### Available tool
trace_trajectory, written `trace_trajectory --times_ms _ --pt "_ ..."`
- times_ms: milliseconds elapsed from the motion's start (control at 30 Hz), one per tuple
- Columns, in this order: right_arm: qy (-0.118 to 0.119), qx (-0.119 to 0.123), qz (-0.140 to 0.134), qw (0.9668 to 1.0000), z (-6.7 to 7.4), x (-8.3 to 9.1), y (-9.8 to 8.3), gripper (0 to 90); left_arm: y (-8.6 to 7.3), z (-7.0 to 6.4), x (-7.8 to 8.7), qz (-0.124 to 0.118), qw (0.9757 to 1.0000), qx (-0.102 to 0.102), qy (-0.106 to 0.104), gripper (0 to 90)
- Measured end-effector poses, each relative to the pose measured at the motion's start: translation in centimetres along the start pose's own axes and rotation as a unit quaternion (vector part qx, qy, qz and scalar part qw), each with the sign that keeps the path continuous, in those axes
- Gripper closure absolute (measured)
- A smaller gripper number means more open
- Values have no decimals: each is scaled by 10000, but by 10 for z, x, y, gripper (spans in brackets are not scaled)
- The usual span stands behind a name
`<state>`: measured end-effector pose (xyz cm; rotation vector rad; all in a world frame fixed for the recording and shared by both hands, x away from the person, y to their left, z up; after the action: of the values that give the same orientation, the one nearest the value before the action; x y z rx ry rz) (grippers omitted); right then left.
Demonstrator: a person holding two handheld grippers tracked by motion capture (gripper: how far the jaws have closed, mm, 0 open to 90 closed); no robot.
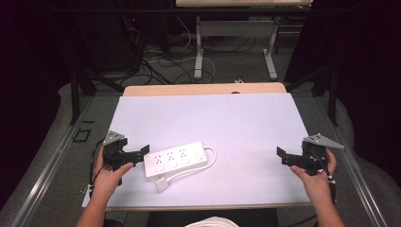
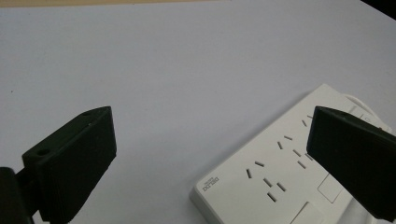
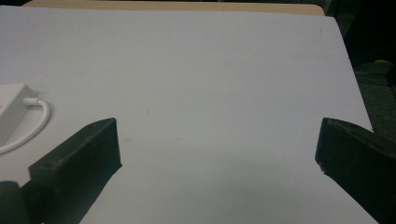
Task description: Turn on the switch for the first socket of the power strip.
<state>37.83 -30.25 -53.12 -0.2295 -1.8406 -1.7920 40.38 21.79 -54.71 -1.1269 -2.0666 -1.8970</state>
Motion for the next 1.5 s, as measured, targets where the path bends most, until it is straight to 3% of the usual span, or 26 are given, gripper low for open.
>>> trace_trajectory --times_ms 100,200,233,433,667,933,1333,1500 --pt "73 -48 109 9999 -1 -3 -6 0 -1 2 1 24 10000 16 37 14" --pt "35 -86 -17 10000 -3 -8 -8 0 0 1 1 -3 10000 -1 17 14" --pt "80 -112 79 9999 -2 -7 -11 0 0 1 1 13 10000 -43 13 14" --pt "10 161 89 9998 1 -9 -13 0 1 -3 2 -7 9999 -132 -68 14" --pt "120 84 82 9999 7 -8 -15 0 3 -6 4 -24 9996 -260 -56 28" --pt "47 368 65 9993 15 -7 -16 0 6 -12 7 -9 9993 -381 -50 123" --pt "123 404 101 9991 24 -8 -19 0 7 -22 6 135 9982 -589 -63 230" --pt "186 440 123 9988 27 -8 -21 0 7 -28 3 181 9969 -763 -89 274"
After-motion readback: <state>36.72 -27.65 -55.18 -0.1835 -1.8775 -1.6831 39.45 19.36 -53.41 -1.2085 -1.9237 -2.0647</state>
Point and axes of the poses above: each handheld gripper's, and its own axes: x roughly backward along the jaws, y roughly out of its top, z roughly to its left, the point moved 8 cm from there along -x, roughly forward along the jaws, and after that the axes turned 3 degrees about x, right-handed, at the moved point
